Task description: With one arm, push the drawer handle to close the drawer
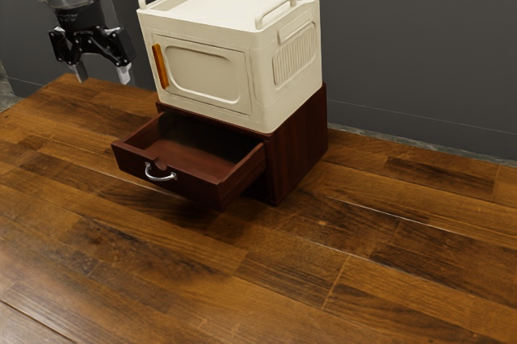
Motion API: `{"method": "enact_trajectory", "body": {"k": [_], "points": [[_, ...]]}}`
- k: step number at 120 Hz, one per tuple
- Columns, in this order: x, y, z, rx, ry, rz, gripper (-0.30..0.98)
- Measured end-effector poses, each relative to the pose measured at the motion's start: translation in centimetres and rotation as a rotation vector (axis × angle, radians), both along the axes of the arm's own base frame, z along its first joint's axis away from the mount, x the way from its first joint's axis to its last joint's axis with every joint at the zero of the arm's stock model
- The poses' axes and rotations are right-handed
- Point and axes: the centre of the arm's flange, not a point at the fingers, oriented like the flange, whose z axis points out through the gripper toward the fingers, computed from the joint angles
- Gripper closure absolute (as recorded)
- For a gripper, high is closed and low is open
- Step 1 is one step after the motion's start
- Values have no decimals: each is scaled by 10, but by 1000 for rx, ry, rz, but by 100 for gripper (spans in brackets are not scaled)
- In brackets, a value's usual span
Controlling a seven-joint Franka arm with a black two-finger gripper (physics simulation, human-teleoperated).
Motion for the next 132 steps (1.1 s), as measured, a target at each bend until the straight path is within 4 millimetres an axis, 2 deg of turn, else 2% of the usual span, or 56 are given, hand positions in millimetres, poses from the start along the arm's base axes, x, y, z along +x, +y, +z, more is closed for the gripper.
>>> {"method": "enact_trajectory", "body": {"k": [9,15,27,38,45,54,68,90,110,132], "points": [[-1,0,-2,-1,5,4,0],[-10,-1,-18,-7,30,7,0],[-46,-5,-73,-23,99,12,0],[-83,5,-118,-41,130,39,0],[-93,10,-145,-32,137,41,3],[-90,15,-176,-14,145,32,12],[-76,18,-208,13,131,7,21],[-52,20,-238,38,83,-37,33],[-35,17,-251,53,32,-80,40],[-10,-1,-250,55,-25,-134,47]]}}
